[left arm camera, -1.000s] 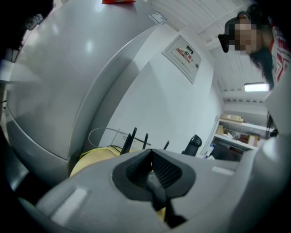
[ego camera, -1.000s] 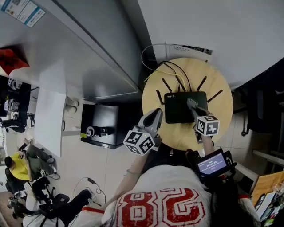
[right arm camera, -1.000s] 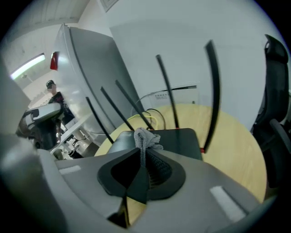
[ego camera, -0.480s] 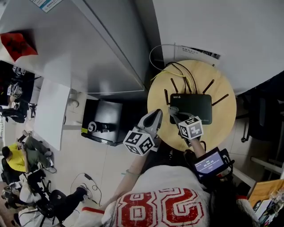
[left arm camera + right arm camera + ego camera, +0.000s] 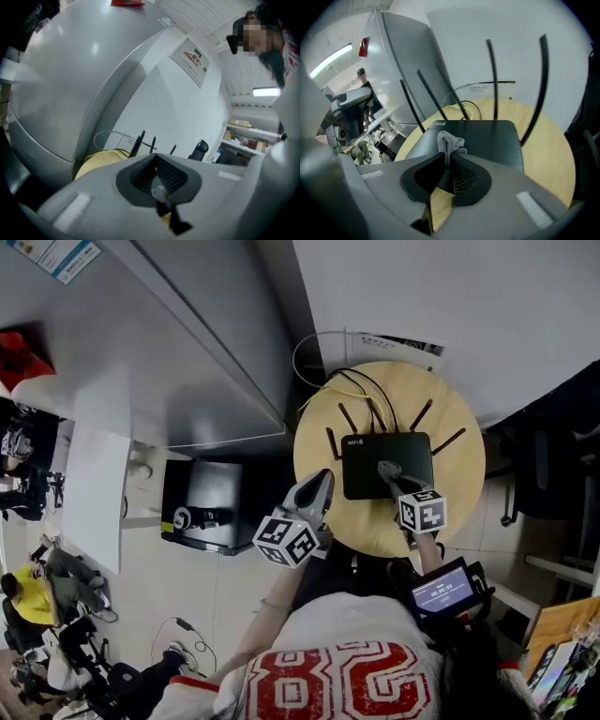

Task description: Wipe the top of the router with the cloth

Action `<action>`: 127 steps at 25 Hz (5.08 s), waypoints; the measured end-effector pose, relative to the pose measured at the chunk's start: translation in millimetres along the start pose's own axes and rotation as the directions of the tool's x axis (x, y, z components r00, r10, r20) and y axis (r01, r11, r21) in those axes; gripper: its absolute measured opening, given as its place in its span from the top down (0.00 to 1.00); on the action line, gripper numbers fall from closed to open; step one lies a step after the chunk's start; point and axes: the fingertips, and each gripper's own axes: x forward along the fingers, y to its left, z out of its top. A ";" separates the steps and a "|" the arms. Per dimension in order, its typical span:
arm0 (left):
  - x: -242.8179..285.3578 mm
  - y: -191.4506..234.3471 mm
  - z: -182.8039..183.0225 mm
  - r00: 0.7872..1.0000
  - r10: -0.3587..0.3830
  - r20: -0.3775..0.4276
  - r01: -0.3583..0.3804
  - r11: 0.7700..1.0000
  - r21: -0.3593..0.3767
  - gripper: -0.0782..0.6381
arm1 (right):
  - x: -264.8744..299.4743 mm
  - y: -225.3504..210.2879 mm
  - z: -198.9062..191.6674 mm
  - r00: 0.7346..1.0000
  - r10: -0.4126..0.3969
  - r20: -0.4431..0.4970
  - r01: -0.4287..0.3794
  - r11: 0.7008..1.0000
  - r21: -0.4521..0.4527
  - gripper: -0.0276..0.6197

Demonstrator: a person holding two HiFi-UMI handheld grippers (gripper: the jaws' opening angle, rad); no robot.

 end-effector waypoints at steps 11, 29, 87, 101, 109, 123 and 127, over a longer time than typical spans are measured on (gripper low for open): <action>15.8 -26.1 -11.4 0.998 -0.058 -0.034 0.058 0.998 -0.001 0.89 | -64.4 -100.6 -29.2 0.974 -0.221 0.047 0.210 0.961 0.183 0.90; -8.6 -5.0 -2.1 1.000 0.021 0.010 -0.021 1.000 0.002 0.89 | 6.6 68.8 5.2 0.983 0.185 0.010 -0.184 0.982 -0.048 0.90; 20.2 -9.4 -14.8 0.997 0.064 -0.035 -0.064 0.998 0.007 0.89 | -37.8 -140.3 -12.7 0.997 -0.021 -0.069 0.021 1.000 0.006 0.90; 41.7 -33.3 -24.1 0.997 -0.033 -0.069 0.034 0.999 0.013 0.89 | -66.6 -110.3 -57.9 0.998 -0.013 -0.060 0.019 0.996 0.089 0.90; 42.8 -41.3 -29.4 0.994 -0.069 -0.090 0.071 0.997 0.014 0.89 | -71.0 -92.0 -84.5 0.997 -0.006 -0.078 0.016 0.991 0.130 0.90; 42.6 -54.5 -32.7 0.994 -0.067 -0.085 0.070 0.997 0.038 0.89 | -90.1 -106.4 -99.0 0.997 -0.050 -0.054 0.060 0.981 0.187 0.90; 40.7 -59.1 -35.9 0.995 -0.060 -0.082 0.064 0.997 0.046 0.89 | -87.5 -101.7 -95.8 0.999 -0.021 -0.033 0.027 0.981 0.190 0.90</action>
